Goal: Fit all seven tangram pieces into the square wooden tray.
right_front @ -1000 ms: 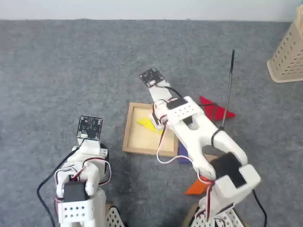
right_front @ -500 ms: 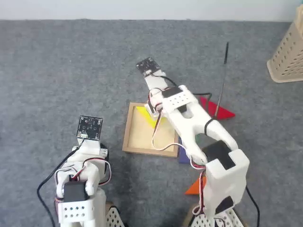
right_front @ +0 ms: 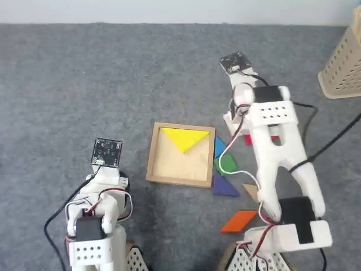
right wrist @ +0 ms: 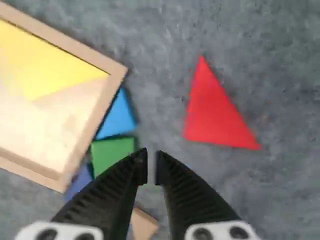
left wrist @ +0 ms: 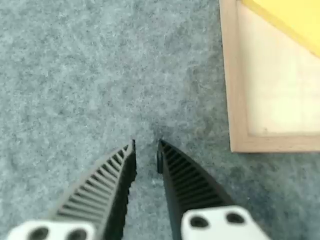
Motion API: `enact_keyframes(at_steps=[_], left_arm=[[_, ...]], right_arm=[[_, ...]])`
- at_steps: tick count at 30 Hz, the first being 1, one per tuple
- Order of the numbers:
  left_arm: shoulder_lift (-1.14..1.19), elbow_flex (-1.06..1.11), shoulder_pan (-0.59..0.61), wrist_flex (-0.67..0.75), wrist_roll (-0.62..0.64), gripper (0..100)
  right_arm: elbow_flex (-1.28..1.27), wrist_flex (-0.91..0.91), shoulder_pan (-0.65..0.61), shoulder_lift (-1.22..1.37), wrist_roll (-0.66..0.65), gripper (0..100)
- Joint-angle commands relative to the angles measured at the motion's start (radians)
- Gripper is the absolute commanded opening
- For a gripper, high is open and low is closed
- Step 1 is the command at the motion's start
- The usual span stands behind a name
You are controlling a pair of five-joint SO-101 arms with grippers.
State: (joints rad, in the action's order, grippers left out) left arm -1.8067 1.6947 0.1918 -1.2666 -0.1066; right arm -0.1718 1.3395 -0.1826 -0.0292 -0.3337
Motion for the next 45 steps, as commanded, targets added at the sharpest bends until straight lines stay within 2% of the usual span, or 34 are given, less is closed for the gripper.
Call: enact_keyframes(at_steps=[1,3,5,11,16,26,33,38,42,45], left_arm=[[-0.021,-0.008,-0.003,0.000,0.008,7],[-0.021,-0.008,-0.003,0.000,0.008,7],[-0.021,-0.008,-0.003,0.000,0.008,7],[-0.021,-0.008,-0.003,0.000,0.008,7],[-0.021,-0.008,-0.003,0.000,0.008,7],[-0.021,-0.010,-0.003,0.000,0.008,7],[-0.021,-0.010,-0.003,0.000,0.008,7],[-0.021,-0.010,-0.003,0.000,0.008,7],[-0.021,-0.010,-0.003,0.000,0.008,7],[-0.021,-0.010,-0.003,0.000,0.008,7]], right_arm=[[0.068,0.013,0.027,0.051,-0.255,21.7],[0.068,0.004,0.027,0.110,-0.391,27.3],[0.068,-0.024,0.028,0.165,-0.459,30.8],[0.068,-0.147,0.071,0.285,-0.468,32.2],[0.069,-0.163,0.128,0.338,-0.497,32.2],[0.071,-0.245,0.111,0.446,-0.509,31.9],[0.123,-0.214,0.108,0.449,-0.362,31.8],[0.172,-0.183,0.108,0.461,-0.203,31.8],[0.178,-0.202,0.108,0.501,-0.160,31.3],[0.186,-0.206,0.114,0.529,-0.157,24.0]])
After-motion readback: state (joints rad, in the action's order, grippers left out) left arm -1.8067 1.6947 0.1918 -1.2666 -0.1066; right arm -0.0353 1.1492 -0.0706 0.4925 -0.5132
